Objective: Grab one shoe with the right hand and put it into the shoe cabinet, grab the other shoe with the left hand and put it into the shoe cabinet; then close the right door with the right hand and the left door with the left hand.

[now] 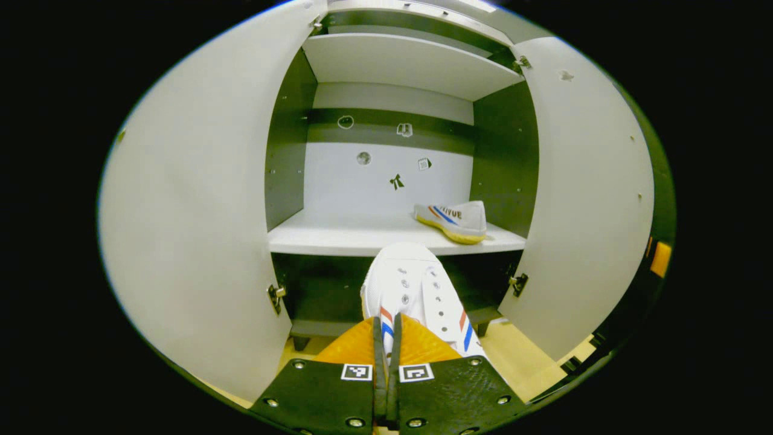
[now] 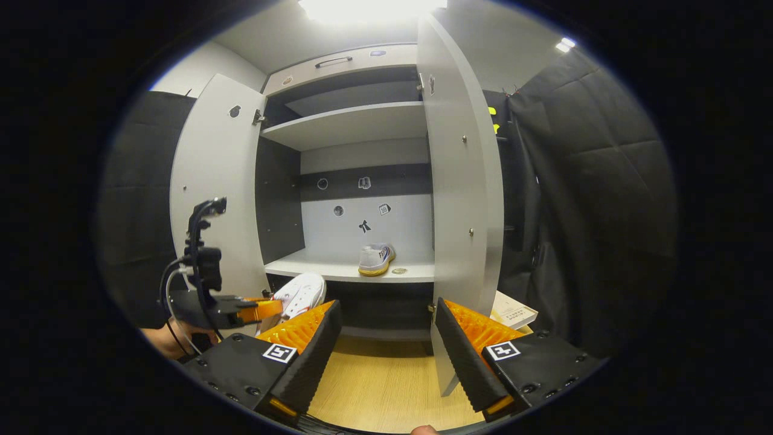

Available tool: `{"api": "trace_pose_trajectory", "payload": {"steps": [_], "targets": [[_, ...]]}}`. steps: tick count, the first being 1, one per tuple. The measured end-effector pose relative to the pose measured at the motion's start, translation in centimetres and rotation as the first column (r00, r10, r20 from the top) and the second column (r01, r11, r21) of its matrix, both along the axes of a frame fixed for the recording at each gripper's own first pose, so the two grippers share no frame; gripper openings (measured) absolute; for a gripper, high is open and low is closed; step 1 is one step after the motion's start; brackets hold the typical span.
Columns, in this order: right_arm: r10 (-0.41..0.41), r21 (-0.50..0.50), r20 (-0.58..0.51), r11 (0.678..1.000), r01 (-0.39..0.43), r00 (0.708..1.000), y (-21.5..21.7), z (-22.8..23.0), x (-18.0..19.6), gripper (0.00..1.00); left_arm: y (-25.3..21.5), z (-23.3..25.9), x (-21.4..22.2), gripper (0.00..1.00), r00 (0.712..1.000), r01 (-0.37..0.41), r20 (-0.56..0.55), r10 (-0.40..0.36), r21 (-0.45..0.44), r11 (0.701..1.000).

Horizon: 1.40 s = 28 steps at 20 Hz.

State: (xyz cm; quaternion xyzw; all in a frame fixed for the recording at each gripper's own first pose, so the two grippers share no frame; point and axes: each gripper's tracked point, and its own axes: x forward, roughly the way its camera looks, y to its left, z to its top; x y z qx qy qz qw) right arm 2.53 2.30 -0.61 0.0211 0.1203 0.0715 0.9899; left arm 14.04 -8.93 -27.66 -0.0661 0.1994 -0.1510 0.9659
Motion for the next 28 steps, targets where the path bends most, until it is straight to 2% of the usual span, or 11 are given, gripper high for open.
{"api": "trace_pose_trajectory", "payload": {"steps": [6, 15, 23, 28], "targets": [[-0.033, 0.004, -0.007, 0.999, 0.034, 0.999, -1.5, -0.3, -0.7, 0.98, 0.1, 0.5, 0.0, 0.01, 0.996, -0.012, 0.088, 0.014, -0.018, 1.000], [-0.094, -0.003, -0.017, 0.996, 0.094, 0.995, -3.3, -1.0, -2.2, 0.98, 0.3, 1.0, -0.1, 0.00, 0.991, -0.032, 0.129, 0.032, -0.006, 0.999], [-0.158, -0.027, -0.046, 0.987, 0.157, 0.986, -5.4, -2.0, -3.4, 0.98, 0.3, 0.8, -0.5, 0.02, 0.995, -0.052, 0.081, 0.051, 0.005, 0.999], [-0.154, -0.050, -0.060, 0.987, 0.151, 0.986, -5.6, -2.4, -3.5, 0.98, 0.3, 0.2, -0.4, 0.00, 0.998, -0.058, 0.031, 0.057, 0.031, 0.998]]}}
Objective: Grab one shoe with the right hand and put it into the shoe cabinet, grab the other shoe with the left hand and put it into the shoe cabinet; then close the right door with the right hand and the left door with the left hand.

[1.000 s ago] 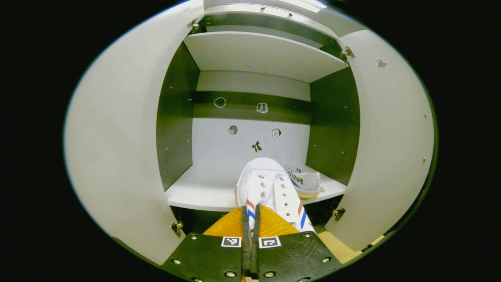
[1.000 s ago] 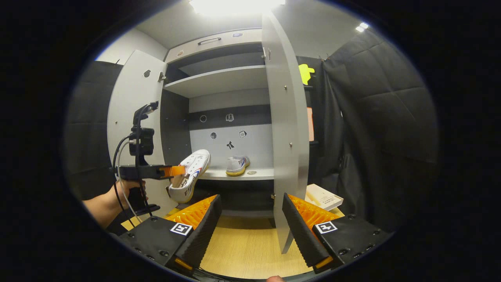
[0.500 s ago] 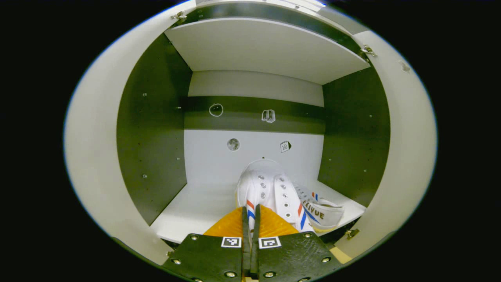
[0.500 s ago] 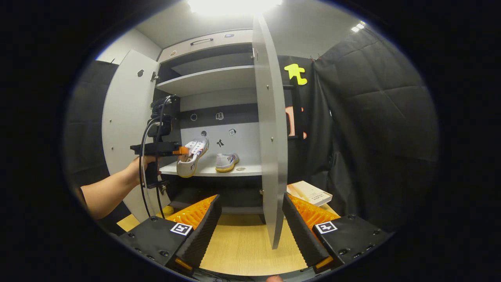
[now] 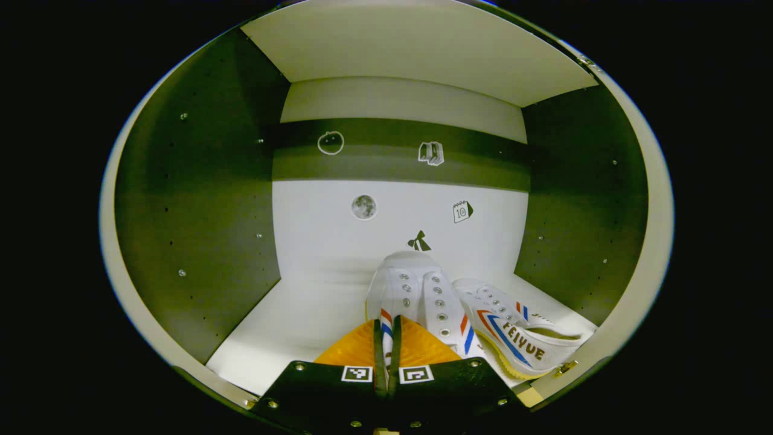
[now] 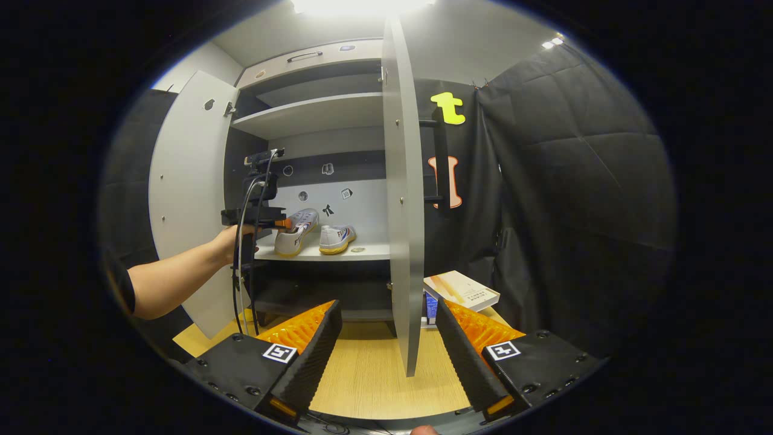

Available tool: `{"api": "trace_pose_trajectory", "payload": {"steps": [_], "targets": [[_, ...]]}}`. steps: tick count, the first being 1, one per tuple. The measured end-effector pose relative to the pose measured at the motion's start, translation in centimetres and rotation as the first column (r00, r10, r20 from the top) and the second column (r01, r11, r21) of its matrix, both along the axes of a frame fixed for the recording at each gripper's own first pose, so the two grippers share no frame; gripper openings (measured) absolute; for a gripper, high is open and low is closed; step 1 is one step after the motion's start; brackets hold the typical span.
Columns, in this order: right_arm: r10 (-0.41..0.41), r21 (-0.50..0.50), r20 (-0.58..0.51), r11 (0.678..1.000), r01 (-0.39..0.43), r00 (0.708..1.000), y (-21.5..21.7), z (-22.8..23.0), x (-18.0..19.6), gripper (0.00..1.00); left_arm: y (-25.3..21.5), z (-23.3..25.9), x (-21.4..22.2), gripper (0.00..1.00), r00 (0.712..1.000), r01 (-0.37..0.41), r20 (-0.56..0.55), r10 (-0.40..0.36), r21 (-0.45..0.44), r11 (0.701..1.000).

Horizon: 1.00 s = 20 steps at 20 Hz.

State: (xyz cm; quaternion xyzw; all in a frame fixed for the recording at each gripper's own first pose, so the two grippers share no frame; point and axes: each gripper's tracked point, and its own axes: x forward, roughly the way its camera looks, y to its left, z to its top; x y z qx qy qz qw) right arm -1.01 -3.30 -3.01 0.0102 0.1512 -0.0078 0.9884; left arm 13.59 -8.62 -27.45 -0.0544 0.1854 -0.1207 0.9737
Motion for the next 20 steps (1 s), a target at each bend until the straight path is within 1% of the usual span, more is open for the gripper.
{"api": "trace_pose_trajectory", "payload": {"steps": [2, 3, 4, 5, 7, 10, 12, 16, 20], "targets": [[0.001, -0.002, 0.000, 1.000, -0.001, 1.000, -0.1, 0.1, 0.0, 0.98, 0.3, -0.8, 0.0, 0.01, 1.000, 0.002, -0.031, 0.000, 0.038, 0.999], [0.002, 0.000, 0.003, 1.000, -0.002, 1.000, -0.1, 0.3, 0.0, 0.98, 0.3, -0.7, -0.2, 0.01, 0.999, -0.002, -0.036, 0.004, 0.031, 1.000], [0.001, -0.001, 0.007, 1.000, -0.001, 1.000, -0.2, 0.4, 0.2, 0.98, -0.3, -0.5, -0.2, 0.07, 1.000, 0.007, -0.025, -0.007, 0.003, 1.000], [0.001, -0.002, 0.011, 1.000, -0.001, 1.000, -0.3, 0.5, 0.2, 0.98, 0.2, 0.2, 0.2, 0.07, 1.000, -0.017, 0.010, 0.017, 0.002, 1.000], [0.001, -0.002, 0.022, 1.000, -0.001, 1.000, -0.5, 0.9, 0.4, 0.98, 1.2, 1.9, 0.3, 0.27, 0.996, -0.048, 0.070, 0.047, 0.017, 0.999], [0.005, 0.004, 0.039, 1.000, -0.006, 0.999, -0.7, 1.4, 0.6, 0.98, 1.7, 3.2, -1.2, 0.89, 0.992, -0.060, 0.112, 0.054, 0.053, 0.997], [0.011, 0.006, 0.045, 1.000, -0.011, 0.999, -0.8, 1.6, 0.8, 0.98, 2.0, 4.6, -2.7, 0.89, 0.987, -0.061, 0.152, 0.052, 0.053, 0.997], [0.030, 0.001, 0.067, 1.000, -0.030, 0.997, -0.7, 2.5, 1.1, 0.98, 1.9, 8.8, -6.7, 0.89, 0.969, -0.029, 0.244, 0.026, 0.009, 1.000], [0.047, -0.002, 0.098, 0.999, -0.047, 0.994, -0.5, 3.5, 1.4, 0.98, 2.3, 12.0, -11.6, 0.89, 0.955, 0.004, 0.297, -0.003, -0.001, 1.000]]}}
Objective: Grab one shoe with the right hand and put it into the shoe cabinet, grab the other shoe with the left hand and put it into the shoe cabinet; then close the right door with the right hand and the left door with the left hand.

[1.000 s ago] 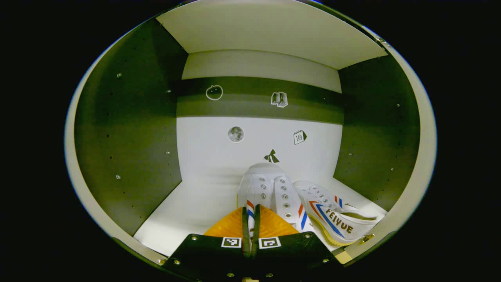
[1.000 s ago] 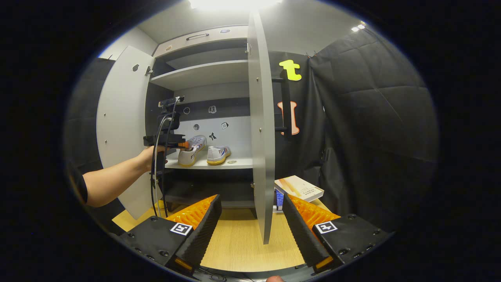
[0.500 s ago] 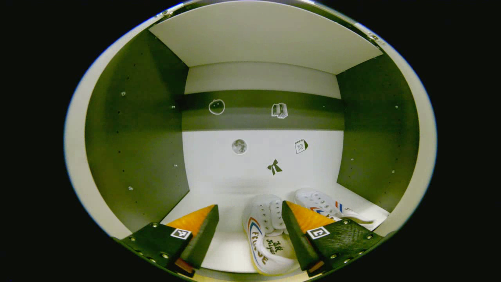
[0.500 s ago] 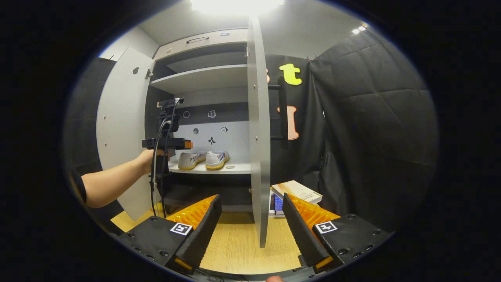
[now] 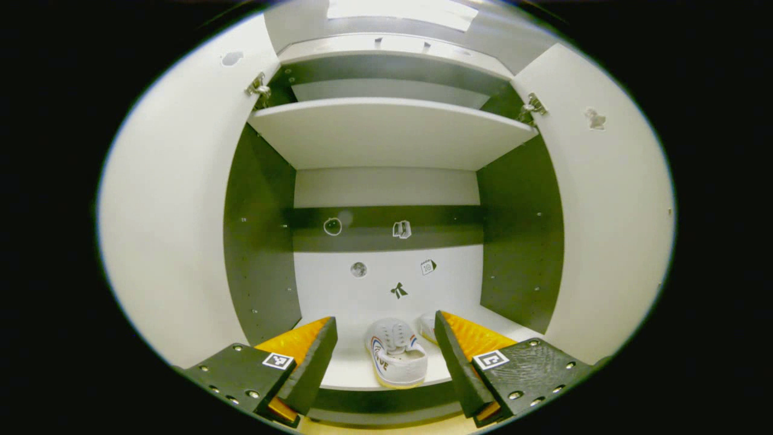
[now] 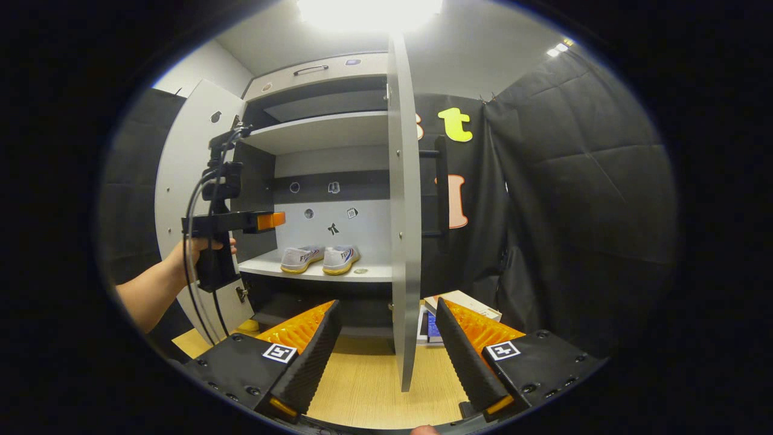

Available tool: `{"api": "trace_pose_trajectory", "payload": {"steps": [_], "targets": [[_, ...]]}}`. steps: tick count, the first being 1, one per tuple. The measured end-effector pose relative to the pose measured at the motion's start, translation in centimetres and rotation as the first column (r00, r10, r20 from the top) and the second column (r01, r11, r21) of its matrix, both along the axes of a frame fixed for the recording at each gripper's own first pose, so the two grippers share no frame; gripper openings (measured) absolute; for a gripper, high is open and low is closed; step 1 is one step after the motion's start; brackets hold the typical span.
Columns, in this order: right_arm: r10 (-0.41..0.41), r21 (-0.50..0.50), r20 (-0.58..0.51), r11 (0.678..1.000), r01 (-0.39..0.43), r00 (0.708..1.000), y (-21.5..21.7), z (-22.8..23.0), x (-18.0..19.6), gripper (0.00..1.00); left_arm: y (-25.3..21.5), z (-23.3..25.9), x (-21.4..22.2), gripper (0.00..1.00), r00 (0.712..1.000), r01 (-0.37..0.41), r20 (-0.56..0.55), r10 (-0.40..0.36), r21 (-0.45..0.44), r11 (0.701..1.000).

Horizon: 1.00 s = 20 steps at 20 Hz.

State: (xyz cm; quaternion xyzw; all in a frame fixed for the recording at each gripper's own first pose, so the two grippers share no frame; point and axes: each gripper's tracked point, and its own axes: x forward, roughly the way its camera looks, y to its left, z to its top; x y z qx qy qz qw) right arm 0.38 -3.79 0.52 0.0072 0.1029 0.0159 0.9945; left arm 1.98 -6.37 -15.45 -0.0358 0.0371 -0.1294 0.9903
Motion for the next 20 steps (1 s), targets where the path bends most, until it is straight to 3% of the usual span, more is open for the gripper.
{"api": "trace_pose_trajectory", "payload": {"steps": [5, 11, 17, 18, 19, 20], "targets": [[0.025, 0.013, 0.046, 1.000, -0.025, 0.999, 0.3, 1.5, 0.4, 0.98, 0.9, 1.4, -4.8, 0.88, 0.999, 0.022, 0.040, -0.022, 0.010, 1.000], [0.042, -0.018, 0.076, 0.999, -0.041, 0.996, 0.0, 2.3, 1.0, 0.98, 0.7, -0.7, -5.3, 0.92, 0.999, -0.001, 0.047, 0.001, 0.005, 1.000], [0.035, -0.004, 0.104, 0.999, -0.035, 0.994, -0.3, 3.2, 1.9, 0.98, 0.7, -0.7, -5.2, 0.89, 0.999, -0.024, 0.035, 0.024, -0.012, 1.000], [0.030, -0.005, 0.108, 1.000, -0.029, 0.994, -0.6, 3.4, 2.1, 0.92, 0.8, -0.9, -5.2, 0.89, 0.999, -0.027, 0.033, 0.028, -0.016, 0.999], [0.025, -0.006, 0.106, 1.000, -0.025, 0.994, -0.8, 3.7, 2.3, 0.98, 0.9, -1.0, -5.2, 0.89, 0.999, -0.025, 0.034, 0.026, -0.018, 1.000], [0.028, -0.010, 0.110, 1.000, -0.027, 0.994, -1.0, 3.9, 2.4, 0.98, 0.9, -1.0, -5.1, 0.92, 0.999, -0.021, 0.045, 0.022, -0.014, 1.000]]}}
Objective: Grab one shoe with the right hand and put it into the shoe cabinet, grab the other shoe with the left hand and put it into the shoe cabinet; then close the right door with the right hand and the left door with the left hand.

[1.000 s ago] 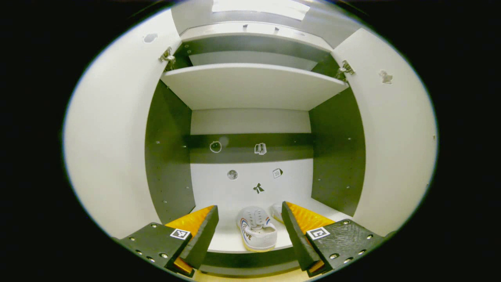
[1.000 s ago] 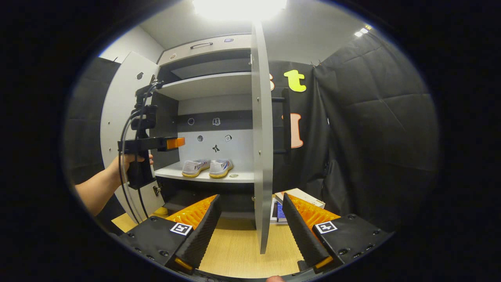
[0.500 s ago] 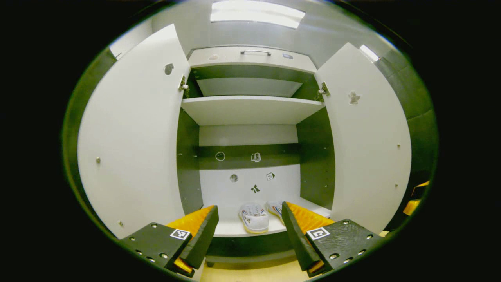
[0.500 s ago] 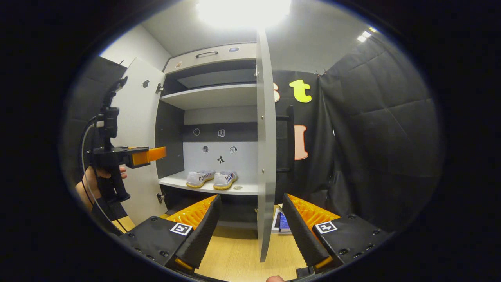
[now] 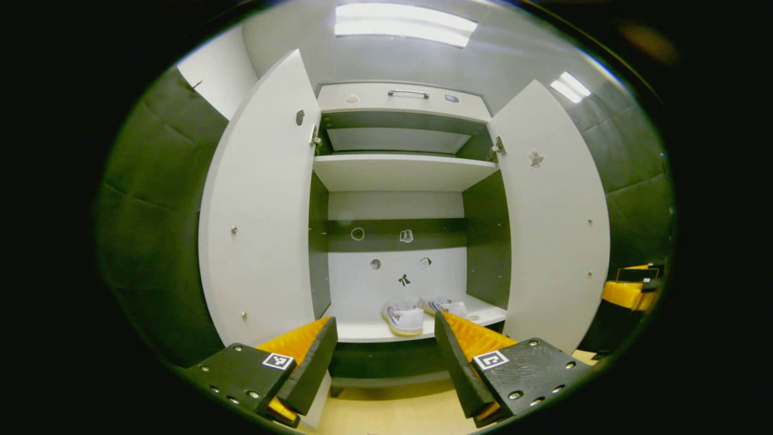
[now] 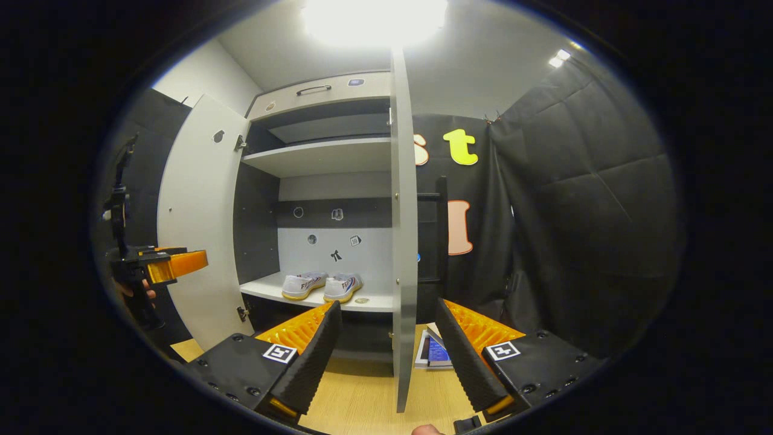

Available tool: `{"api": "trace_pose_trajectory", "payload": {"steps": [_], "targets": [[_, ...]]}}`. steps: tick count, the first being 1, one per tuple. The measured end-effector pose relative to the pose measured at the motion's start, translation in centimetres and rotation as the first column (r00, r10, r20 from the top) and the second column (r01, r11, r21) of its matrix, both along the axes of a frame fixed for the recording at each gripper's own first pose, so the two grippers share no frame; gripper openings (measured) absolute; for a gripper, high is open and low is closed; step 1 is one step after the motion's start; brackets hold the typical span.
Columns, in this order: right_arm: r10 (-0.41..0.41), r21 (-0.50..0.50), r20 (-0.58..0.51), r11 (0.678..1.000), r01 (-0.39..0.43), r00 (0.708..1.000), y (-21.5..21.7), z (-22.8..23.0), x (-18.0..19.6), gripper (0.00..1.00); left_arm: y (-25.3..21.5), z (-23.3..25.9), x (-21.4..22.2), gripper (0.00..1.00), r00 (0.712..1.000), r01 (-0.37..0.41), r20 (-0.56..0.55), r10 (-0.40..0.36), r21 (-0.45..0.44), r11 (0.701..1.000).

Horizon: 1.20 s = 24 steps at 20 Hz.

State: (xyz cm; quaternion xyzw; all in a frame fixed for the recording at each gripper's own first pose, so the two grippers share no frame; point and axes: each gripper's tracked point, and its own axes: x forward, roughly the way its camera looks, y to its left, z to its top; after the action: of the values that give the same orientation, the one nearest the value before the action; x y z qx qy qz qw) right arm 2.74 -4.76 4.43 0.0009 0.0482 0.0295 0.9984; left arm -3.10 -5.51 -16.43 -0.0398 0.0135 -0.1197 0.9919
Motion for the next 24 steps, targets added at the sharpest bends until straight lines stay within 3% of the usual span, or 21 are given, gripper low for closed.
{"api": "trace_pose_trajectory", "payload": {"steps": [2, 3, 4, 6, 9, 11, 12, 13, 17, 18, 19, 24], "targets": [[-0.015, -0.021, 0.002, 1.000, 0.015, 1.000, -0.9, 0.4, 0.2, 0.98, 0.0, 0.2, -0.4, 0.91, 1.000, 0.003, 0.018, -0.003, 0.014, 1.000], [-0.024, -0.030, 0.002, 0.999, 0.024, 1.000, -1.4, 0.7, 0.3, 0.92, 0.1, 0.2, -0.5, 0.88, 1.000, 0.004, 0.018, -0.004, 0.017, 1.000], [-0.034, -0.037, -0.003, 0.999, 0.034, 0.999, -1.9, 0.8, 0.3, 0.98, 0.3, 0.1, -0.6, 0.88, 1.000, 0.001, 0.018, -0.001, 0.013, 1.000], [-0.070, -0.054, 0.004, 0.996, 0.070, 0.998, -3.6, 1.3, 0.1, 0.98, 0.2, 0.0, -0.6, 0.92, 1.000, 0.000, 0.015, 0.000, -0.009, 1.000], [-0.167, -0.071, 0.021, 0.983, 0.168, 0.986, -6.8, 2.0, 0.5, 0.98, 0.6, -0.2, -0.9, 0.92, 1.000, -0.006, 0.007, 0.006, -0.024, 1.000], [-0.269, -0.078, 0.046, 0.959, 0.272, 0.962, -9.6, 2.6, 0.8, 0.98, 1.0, -0.4, -1.1, 0.94, 1.000, -0.008, 0.006, 0.008, -0.018, 1.000], [-0.310, -0.087, 0.053, 0.946, 0.313, 0.949, -10.7, 2.5, 1.0, 0.99, 1.2, -0.6, -1.3, 0.89, 1.000, -0.011, 0.004, 0.011, -0.013, 1.000], [-0.338, -0.094, 0.056, 0.935, 0.342, 0.939, -11.3, 2.6, 1.4, 0.98, 1.5, -0.6, -1.4, 0.92, 1.000, -0.015, 0.001, 0.015, -0.011, 1.000], [-0.390, -0.114, 0.062, 0.912, 0.395, 0.919, -12.1, 2.5, 3.3, 0.99, 2.4, -0.9, -2.3, 0.92, 0.999, -0.033, -0.015, 0.033, -0.025, 0.999], [-0.394, -0.102, 0.057, 0.912, 0.398, 0.917, -12.0, 2.4, 3.7, 0.94, 2.9, -0.9, -2.5, 0.89, 0.999, -0.043, -0.015, 0.043, -0.023, 0.999], [-0.390, -0.087, 0.054, 0.915, 0.394, 0.919, -11.7, 2.4, 4.2, 0.99, 3.5, -0.8, -2.7, 0.88, 0.999, -0.053, -0.012, 0.052, -0.021, 0.998], [-0.403, -0.089, 0.059, 0.909, 0.407, 0.913, -11.1, 2.2, 4.9, 0.97, 6.5, -0.7, -3.2, 0.91, 0.995, -0.095, -0.014, 0.094, -0.027, 0.995]]}}
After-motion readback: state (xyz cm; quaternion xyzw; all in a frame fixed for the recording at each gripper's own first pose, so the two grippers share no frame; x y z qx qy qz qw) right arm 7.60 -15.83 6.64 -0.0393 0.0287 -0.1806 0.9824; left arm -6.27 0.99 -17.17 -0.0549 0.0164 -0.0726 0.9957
